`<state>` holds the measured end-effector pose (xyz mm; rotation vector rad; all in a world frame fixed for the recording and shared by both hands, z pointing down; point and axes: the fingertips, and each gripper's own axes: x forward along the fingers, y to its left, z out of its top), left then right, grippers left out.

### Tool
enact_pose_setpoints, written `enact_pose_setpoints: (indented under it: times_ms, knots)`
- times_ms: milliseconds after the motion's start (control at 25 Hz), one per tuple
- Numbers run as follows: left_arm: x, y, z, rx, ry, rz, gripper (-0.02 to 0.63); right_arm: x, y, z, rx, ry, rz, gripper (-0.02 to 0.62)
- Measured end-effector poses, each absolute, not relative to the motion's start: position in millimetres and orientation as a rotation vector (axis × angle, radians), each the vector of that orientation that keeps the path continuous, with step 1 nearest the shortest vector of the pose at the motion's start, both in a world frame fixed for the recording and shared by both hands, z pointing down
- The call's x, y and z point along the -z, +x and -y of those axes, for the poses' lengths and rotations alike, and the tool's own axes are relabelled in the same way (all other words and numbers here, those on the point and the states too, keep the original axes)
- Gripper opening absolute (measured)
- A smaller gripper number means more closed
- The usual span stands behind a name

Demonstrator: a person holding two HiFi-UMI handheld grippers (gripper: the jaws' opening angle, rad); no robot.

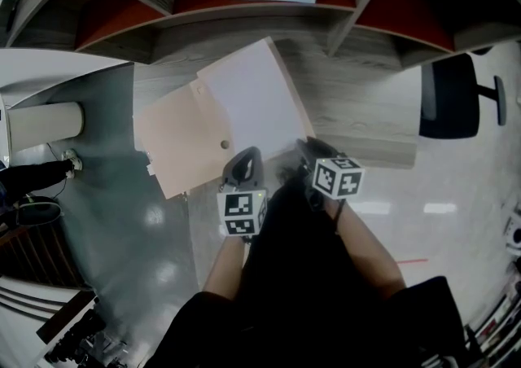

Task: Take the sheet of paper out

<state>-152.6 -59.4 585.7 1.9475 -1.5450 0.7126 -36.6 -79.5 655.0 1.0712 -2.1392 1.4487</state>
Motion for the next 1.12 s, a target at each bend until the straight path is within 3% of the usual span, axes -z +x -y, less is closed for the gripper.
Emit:
enact_pose_setpoints:
  times_ms: [640,1120]
  knots:
    - [-585,-168,65,-0.707,1.889,1.602,0.043,-668,-44,89,-1.444,0.984,2.106,0.104]
    - [-586,-171,66,-0.754,1.813,1.658,0.043,-676,-40,86,-1.475,0.907,2.080,0.029]
